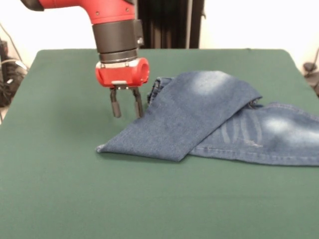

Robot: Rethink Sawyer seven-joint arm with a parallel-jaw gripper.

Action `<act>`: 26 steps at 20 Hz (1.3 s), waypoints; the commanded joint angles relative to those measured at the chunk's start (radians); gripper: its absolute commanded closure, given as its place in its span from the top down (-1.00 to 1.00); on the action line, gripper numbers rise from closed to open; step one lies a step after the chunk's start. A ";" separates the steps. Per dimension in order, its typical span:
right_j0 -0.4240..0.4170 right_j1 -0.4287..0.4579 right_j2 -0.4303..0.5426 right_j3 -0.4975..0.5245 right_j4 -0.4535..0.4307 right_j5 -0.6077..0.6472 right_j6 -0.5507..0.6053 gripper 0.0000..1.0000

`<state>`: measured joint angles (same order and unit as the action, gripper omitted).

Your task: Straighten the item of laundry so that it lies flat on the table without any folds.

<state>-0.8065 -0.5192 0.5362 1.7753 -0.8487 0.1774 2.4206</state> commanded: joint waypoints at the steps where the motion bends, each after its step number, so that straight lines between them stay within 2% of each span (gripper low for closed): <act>1: -0.006 0.093 0.140 -0.024 0.014 0.090 -0.164 1.00; 6: -0.051 0.160 0.217 -0.017 0.008 0.082 -0.196 1.00; 10: -0.146 0.264 0.337 -0.012 0.000 0.128 -0.315 1.00; 15: -0.238 0.384 0.461 -0.009 0.034 0.233 -0.447 1.00; 20: -0.277 0.420 0.502 -0.004 0.049 0.301 -0.490 1.00; 26: -0.312 0.413 0.517 0.006 0.058 0.356 -0.533 1.00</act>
<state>-1.1564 -0.1471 0.9466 1.7735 -0.8357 0.3724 2.2447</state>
